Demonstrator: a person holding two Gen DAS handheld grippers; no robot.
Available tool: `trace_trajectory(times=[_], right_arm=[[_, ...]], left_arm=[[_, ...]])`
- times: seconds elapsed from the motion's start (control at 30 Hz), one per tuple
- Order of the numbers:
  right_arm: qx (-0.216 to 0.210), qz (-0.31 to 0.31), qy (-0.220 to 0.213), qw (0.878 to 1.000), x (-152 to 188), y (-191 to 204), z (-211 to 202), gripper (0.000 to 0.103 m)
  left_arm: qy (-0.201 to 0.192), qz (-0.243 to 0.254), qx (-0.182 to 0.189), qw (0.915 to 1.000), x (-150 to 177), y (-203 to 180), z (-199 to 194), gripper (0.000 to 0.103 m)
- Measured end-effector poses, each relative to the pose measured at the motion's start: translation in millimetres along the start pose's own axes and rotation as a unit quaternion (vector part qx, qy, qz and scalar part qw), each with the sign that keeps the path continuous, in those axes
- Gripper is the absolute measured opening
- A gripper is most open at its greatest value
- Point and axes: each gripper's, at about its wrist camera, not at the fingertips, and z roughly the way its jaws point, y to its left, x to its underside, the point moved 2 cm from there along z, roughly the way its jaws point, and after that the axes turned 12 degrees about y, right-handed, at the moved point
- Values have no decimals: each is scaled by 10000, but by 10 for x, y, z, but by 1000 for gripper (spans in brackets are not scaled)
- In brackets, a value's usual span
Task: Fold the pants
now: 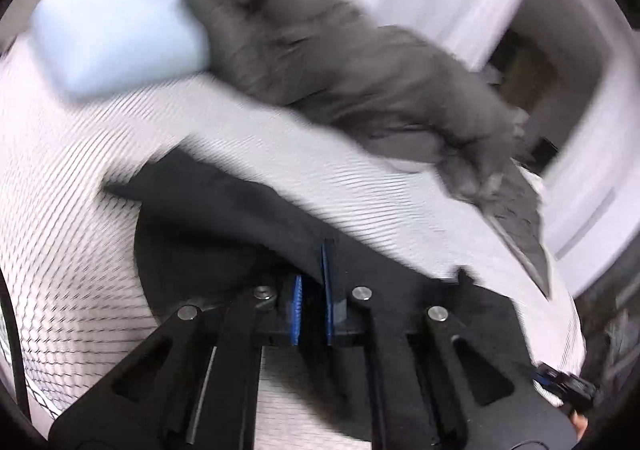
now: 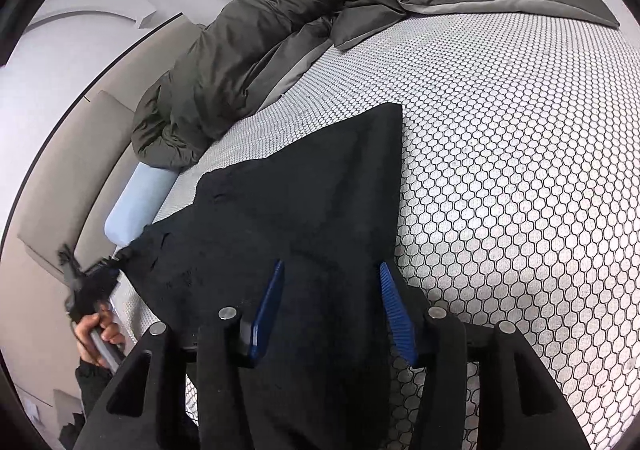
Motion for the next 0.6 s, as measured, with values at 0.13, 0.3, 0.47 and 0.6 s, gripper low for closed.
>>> trace_trajectory(times=[0.13, 0.3, 0.47, 0.6], right_arm=[[-32, -16, 12, 10000, 39, -65, -71, 50], [-42, 8, -78, 10000, 87, -121, -183, 50], [42, 193, -47, 9998, 111, -253, -238, 50], [50, 119, -64, 9999, 138, -233, -299, 50]], left_arm=[[-37, 1099, 598, 9921, 92, -1056, -158, 6], [760, 2750, 1226, 9506, 845, -2440, 185, 22], [2345, 3020, 1319, 9146, 1696, -2539, 880, 39], [2764, 2542, 1552, 9137, 1876, -2160, 902, 50]])
